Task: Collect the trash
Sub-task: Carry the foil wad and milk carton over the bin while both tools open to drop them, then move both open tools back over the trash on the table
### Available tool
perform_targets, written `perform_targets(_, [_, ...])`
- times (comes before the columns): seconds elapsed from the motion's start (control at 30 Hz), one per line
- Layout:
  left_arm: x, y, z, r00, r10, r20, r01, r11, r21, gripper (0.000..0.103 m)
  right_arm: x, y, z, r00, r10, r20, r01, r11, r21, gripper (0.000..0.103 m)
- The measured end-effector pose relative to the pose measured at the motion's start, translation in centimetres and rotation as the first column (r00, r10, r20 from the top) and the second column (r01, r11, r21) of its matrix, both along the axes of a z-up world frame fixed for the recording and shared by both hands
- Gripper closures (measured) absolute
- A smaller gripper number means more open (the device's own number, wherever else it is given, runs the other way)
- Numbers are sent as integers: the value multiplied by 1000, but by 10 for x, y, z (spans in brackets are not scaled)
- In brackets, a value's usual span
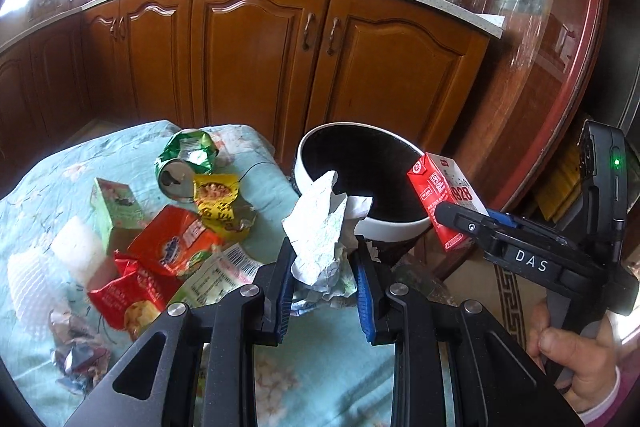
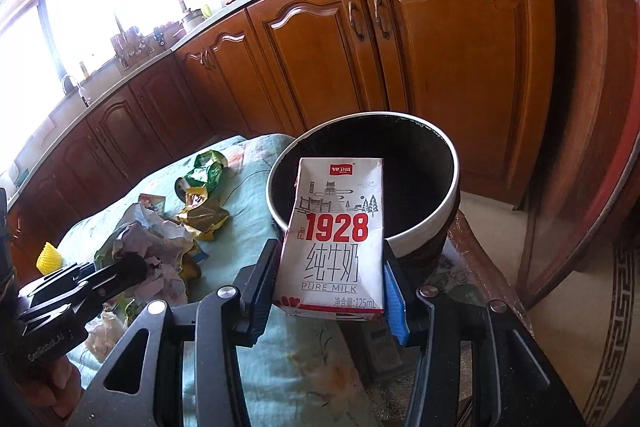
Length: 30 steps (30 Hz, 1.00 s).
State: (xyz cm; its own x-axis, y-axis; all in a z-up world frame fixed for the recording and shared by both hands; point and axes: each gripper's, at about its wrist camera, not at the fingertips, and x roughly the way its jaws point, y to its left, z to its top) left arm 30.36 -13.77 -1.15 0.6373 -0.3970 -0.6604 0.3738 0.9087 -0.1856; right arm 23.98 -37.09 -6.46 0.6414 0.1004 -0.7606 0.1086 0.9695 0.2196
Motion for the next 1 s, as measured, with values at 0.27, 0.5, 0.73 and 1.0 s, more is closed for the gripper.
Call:
perform_targets(0.27, [62,-32,-5,999,-38,-32,38,999,0,77,39,-28,-4,1000,0,-12,-1,1000,-28,55])
perform_targets(0.5, [115,-64,-16,996,-48,-72,50,998,29,77,70,-40,-15,999,18,-48,-20,999,-48,55])
perform_targets(0.73, [147,-82,-30,993,-48,-107,53,998,44,73,89,-50,-27,996,26,-82,-30,998,-54,55])
perform_targets(1.0, [154,-87,-37,992,-35,-118,40,998,41,46,95,-66,-37,995,4,-101,-3,1000,4,40])
